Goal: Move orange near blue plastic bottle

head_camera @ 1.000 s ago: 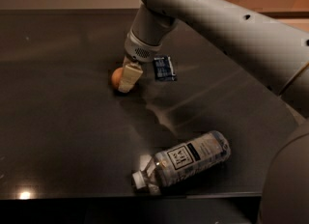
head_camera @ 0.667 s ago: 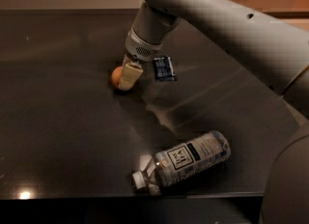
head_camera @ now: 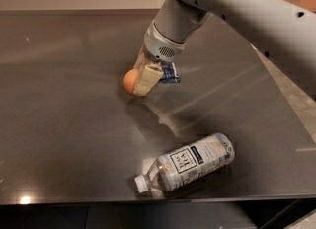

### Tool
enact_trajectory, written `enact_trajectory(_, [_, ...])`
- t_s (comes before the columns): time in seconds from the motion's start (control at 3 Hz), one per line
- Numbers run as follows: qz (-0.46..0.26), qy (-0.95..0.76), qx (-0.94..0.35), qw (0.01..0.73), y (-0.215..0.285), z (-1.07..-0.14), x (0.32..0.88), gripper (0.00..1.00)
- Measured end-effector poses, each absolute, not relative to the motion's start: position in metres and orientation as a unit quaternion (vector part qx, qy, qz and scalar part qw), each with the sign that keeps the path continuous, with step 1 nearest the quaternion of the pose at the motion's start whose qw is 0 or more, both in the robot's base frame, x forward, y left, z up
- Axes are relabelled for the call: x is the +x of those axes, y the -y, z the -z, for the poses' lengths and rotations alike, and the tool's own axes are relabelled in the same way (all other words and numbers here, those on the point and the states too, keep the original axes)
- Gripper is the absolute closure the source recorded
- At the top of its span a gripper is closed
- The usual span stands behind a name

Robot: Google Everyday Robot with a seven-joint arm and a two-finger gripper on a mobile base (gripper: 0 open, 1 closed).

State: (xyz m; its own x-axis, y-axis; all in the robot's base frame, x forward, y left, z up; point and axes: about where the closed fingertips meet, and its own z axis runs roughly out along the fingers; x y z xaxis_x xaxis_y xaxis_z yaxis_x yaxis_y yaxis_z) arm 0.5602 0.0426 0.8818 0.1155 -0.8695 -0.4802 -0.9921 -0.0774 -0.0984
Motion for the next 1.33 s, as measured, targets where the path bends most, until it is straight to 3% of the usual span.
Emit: enact_trajectory(1.33, [-0.197,-0.507,-0.818,0.187,0.055,-0.884,0.451,1.00])
